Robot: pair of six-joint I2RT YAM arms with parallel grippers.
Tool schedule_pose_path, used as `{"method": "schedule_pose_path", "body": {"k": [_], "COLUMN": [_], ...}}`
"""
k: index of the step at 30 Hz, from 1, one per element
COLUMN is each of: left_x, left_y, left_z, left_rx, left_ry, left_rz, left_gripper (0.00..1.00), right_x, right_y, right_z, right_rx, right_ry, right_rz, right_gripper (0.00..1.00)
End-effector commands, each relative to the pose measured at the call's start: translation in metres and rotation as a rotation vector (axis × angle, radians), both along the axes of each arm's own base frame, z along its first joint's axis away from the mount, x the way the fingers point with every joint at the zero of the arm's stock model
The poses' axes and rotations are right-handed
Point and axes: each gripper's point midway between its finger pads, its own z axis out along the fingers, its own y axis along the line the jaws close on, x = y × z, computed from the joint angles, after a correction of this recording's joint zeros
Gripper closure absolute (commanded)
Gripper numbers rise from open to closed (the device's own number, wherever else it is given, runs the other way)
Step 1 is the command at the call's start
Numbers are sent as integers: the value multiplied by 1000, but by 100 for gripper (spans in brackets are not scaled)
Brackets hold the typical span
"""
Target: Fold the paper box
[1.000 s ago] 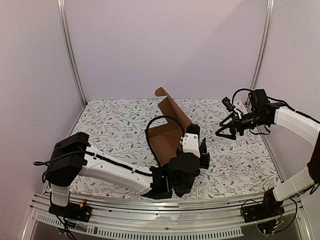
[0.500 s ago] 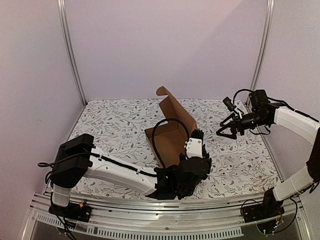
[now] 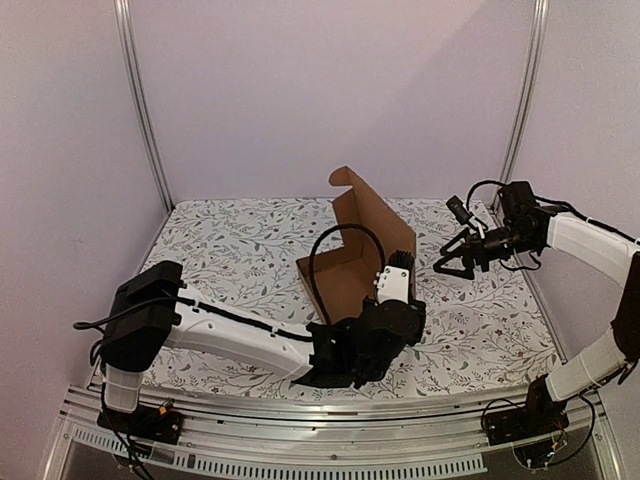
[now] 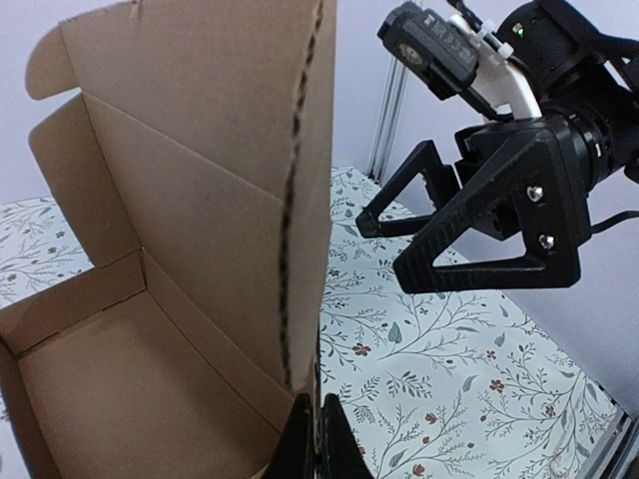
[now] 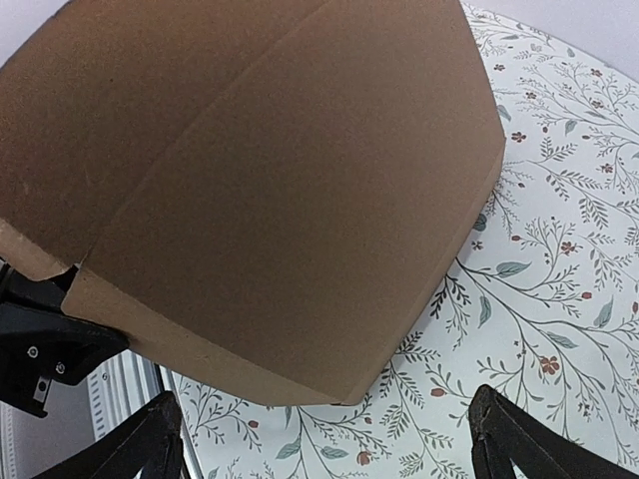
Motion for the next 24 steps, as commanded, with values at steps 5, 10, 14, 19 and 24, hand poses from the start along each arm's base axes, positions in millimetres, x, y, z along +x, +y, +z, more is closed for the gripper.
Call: {"method": "schedule_pose_path", "body": {"k": [5, 10, 14, 19, 24], "left_x": [16, 36, 49, 63, 76], "left_y": [-7, -3, 2, 5, 5], "left_z": [53, 76, 89, 109, 125], "left_rx": [-6, -5, 12, 2, 62], "left_ry": [63, 86, 118, 176, 192], "left_rz": [-94, -134, -159, -216, -262], "left_gripper": [100, 100, 100, 100, 100], "right_x": [-3, 1, 4, 6, 5], "right_y": [-3, -8, -12, -15, -15], "right_z": [-19, -23, -25, -26, -29], "right_rx": [-14, -14, -26, -34, -36], "right_ry": [73, 99, 97, 102, 120], "right_rz": [24, 8, -8, -21, -19], "right_gripper": [1, 1, 1, 1, 1]}}
